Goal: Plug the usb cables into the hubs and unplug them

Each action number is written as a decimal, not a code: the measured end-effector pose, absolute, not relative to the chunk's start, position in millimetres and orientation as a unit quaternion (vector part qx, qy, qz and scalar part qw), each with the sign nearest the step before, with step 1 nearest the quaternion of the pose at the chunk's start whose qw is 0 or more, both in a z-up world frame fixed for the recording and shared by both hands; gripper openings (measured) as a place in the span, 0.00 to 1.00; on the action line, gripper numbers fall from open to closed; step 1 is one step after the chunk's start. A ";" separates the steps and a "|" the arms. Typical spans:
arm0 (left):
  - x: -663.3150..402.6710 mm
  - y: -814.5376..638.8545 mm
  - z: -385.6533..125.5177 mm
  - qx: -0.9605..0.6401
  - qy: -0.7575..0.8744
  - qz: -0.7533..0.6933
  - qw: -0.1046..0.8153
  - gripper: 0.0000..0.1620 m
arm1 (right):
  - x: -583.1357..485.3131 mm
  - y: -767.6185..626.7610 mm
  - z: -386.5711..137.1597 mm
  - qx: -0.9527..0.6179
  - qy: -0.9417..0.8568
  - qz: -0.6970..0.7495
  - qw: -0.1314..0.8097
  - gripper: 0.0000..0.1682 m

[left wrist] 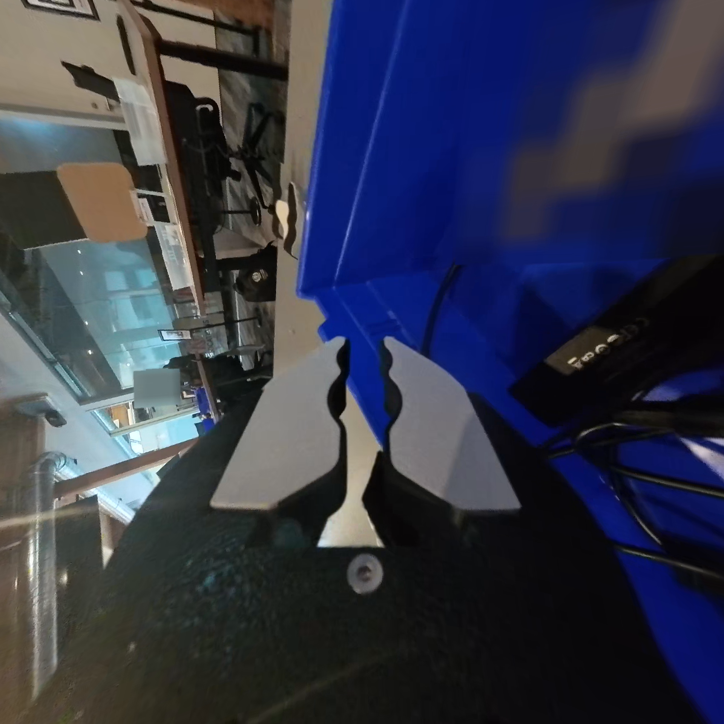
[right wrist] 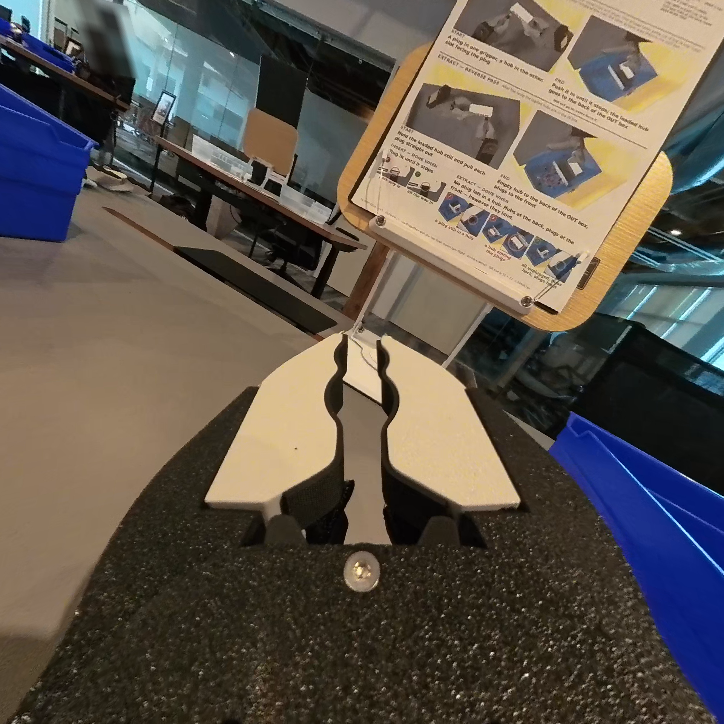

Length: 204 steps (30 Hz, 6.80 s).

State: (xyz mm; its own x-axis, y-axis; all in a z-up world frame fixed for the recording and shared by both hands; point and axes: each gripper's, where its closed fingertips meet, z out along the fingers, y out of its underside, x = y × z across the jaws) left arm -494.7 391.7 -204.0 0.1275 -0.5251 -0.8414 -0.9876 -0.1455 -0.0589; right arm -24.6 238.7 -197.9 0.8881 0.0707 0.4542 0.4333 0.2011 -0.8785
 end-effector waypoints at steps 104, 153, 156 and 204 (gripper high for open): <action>-435.5 364.8 -92.4 -0.516 0.781 0.296 0.189 0.20 | -79.1 225.4 -209.2 -0.605 -0.312 -0.048 0.731 0.06; -207.9 201.8 -236.6 -0.504 0.855 -0.112 0.049 0.54 | -42.6 208.7 -188.6 -0.609 -0.231 0.077 0.755 0.11; -231.5 235.2 -180.6 -0.529 0.815 -0.118 0.203 0.62 | -41.2 210.7 -189.1 -0.612 -0.220 0.088 0.754 0.11; -469.2 298.8 -112.3 -0.479 0.727 0.286 0.401 0.06 | -42.7 216.6 -197.1 -0.626 -0.226 0.057 0.744 0.08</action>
State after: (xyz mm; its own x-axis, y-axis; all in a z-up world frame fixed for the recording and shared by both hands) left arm -469.2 298.8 -112.3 -0.2199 -0.4671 -0.8564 -0.9252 0.3783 0.0312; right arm -42.7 216.6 -197.1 0.8914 0.3675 0.2653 0.1989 0.2089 -0.9575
